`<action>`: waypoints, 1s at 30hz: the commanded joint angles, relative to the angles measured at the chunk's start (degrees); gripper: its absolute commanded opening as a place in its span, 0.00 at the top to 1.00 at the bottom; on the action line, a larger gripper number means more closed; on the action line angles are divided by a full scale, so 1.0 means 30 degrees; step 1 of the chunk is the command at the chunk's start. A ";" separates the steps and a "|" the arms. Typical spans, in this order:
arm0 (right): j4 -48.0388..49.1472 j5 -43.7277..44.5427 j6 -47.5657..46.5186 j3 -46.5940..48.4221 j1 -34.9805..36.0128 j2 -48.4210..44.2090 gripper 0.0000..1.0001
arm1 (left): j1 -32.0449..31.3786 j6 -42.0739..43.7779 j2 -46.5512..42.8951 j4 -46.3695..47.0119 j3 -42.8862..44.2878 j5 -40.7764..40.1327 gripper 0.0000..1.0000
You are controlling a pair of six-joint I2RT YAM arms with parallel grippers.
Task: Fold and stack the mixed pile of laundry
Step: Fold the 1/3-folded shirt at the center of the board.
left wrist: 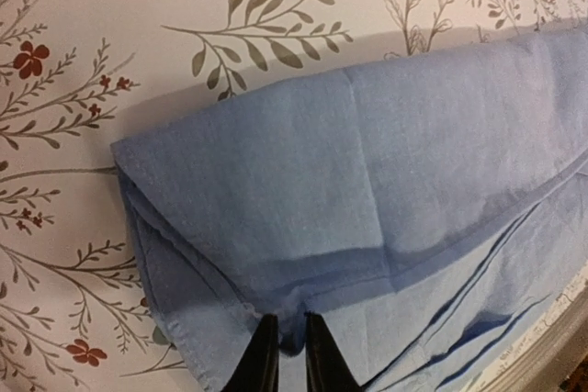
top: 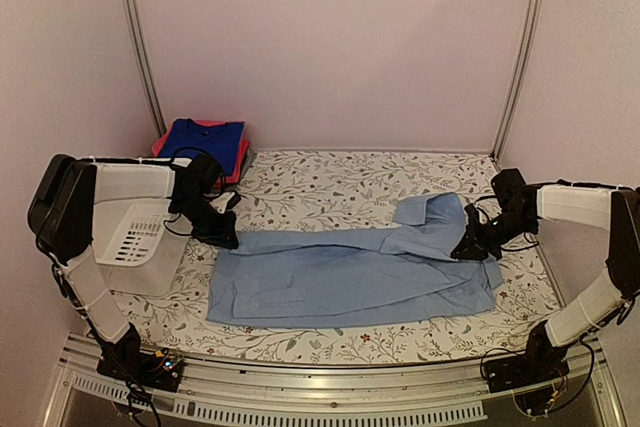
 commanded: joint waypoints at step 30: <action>0.0427 0.0562 -0.0027 0.4531 0.3244 0.3965 0.60 | -0.4838 0.1749 0.3857 0.0160 0.5319 -0.0787 0.64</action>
